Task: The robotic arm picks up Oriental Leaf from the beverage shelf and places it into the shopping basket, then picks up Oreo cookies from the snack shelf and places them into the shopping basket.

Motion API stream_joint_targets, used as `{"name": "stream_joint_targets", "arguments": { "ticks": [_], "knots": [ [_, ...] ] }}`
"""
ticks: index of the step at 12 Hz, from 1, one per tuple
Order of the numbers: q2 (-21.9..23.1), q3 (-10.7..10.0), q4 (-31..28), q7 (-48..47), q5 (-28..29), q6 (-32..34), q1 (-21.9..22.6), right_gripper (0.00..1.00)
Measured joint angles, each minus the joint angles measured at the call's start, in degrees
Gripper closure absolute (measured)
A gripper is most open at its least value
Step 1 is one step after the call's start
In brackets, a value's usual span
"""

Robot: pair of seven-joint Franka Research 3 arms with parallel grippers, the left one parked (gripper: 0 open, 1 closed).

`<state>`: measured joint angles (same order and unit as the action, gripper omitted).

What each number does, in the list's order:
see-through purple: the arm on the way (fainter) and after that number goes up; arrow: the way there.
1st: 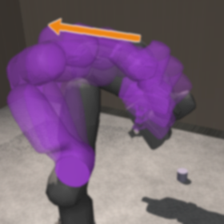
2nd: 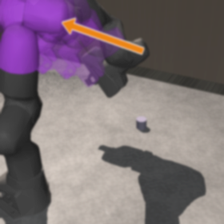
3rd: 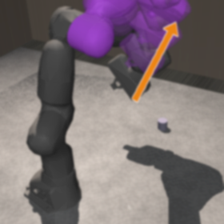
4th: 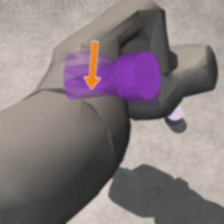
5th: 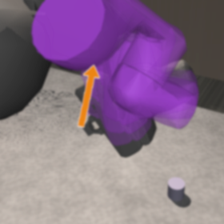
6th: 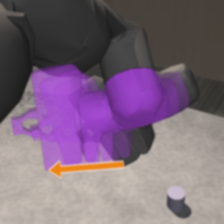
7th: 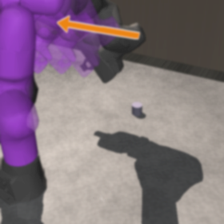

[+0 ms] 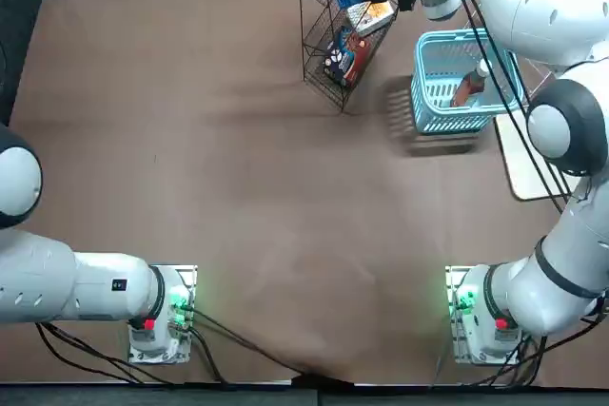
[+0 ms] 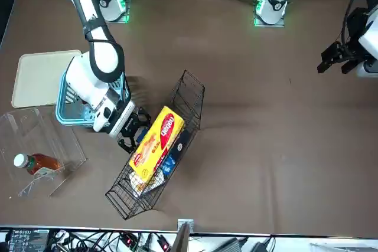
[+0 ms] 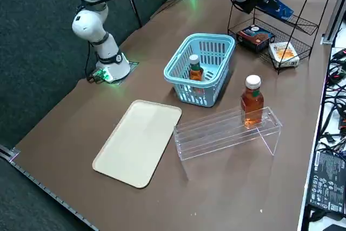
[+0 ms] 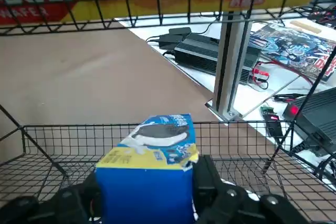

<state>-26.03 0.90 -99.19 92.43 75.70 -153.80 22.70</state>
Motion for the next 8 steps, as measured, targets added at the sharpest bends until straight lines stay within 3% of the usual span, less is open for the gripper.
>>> {"name": "stream_joint_targets", "arguments": {
  "ticks": [3,8],
  "knots": [
    [0.0,0.0,0.1,-0.1,0.0,-0.1,0.0,0.30],
    [0.6,-0.1,1.3,-0.5,0.0,-0.3,0.0,0.30]
  ]
}}
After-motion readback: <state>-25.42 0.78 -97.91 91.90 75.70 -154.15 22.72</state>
